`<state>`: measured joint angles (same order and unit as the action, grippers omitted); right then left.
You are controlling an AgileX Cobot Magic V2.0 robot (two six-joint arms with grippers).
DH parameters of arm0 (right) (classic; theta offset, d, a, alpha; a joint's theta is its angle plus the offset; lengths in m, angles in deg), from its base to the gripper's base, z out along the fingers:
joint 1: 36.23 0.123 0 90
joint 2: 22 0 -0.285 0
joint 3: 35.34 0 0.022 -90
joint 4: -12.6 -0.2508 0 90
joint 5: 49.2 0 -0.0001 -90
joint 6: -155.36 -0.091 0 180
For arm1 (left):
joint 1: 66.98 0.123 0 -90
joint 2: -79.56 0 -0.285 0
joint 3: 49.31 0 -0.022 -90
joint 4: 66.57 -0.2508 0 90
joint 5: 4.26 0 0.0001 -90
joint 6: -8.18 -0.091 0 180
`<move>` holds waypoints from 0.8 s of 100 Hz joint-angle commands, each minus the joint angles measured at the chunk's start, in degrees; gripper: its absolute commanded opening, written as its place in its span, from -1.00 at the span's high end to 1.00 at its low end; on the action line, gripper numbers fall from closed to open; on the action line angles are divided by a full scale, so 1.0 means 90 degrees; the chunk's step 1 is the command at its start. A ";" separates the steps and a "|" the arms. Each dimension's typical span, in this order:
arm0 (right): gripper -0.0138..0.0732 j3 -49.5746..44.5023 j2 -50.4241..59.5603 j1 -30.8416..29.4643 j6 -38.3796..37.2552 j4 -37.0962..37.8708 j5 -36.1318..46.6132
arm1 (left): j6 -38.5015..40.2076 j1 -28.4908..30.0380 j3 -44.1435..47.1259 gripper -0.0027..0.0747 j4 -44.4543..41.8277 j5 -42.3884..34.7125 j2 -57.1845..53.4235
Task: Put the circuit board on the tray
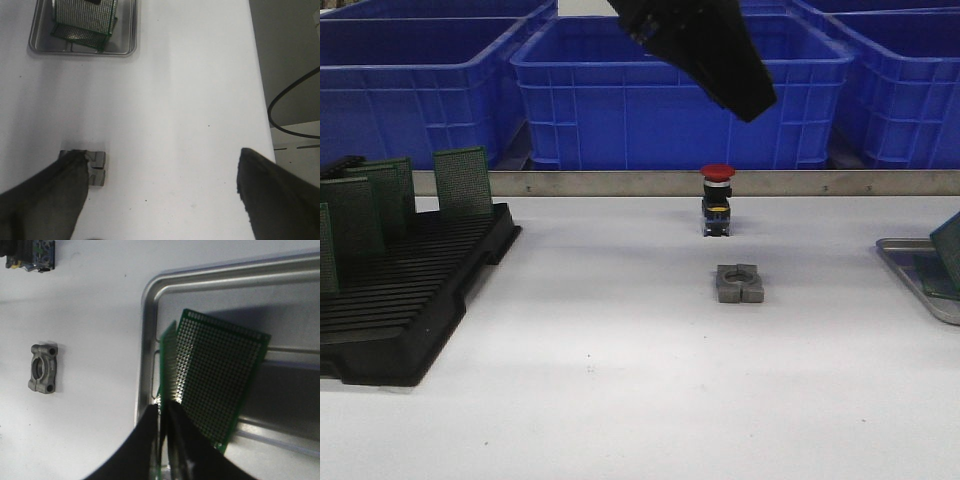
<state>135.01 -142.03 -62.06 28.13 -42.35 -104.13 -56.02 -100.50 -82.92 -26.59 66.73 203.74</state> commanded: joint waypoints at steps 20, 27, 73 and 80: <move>0.27 0.0166 0.0307 -0.0056 0.0025 -0.0281 -0.0077 | 0.0051 -0.0045 -0.0182 -0.54 0.0397 0.0190 -0.0353; 0.12 0.0166 0.0307 -0.0056 0.0025 -0.0281 -0.0047 | 0.0051 -0.0045 -0.0182 -0.54 0.0397 0.0190 -0.0353; -0.41 0.0166 0.0327 -0.0056 0.0020 -0.0281 -0.0015 | 0.0051 -0.0045 -0.0182 -0.54 0.0397 0.0190 -0.0353; -0.41 0.0166 0.0349 -0.0047 0.0020 -0.0281 -0.0027 | 0.0051 -0.0045 -0.0182 -0.54 0.0397 0.0190 -0.0353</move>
<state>135.01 -142.03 -62.06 28.13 -42.35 -102.77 -56.02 -100.50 -82.92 -26.59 66.73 203.74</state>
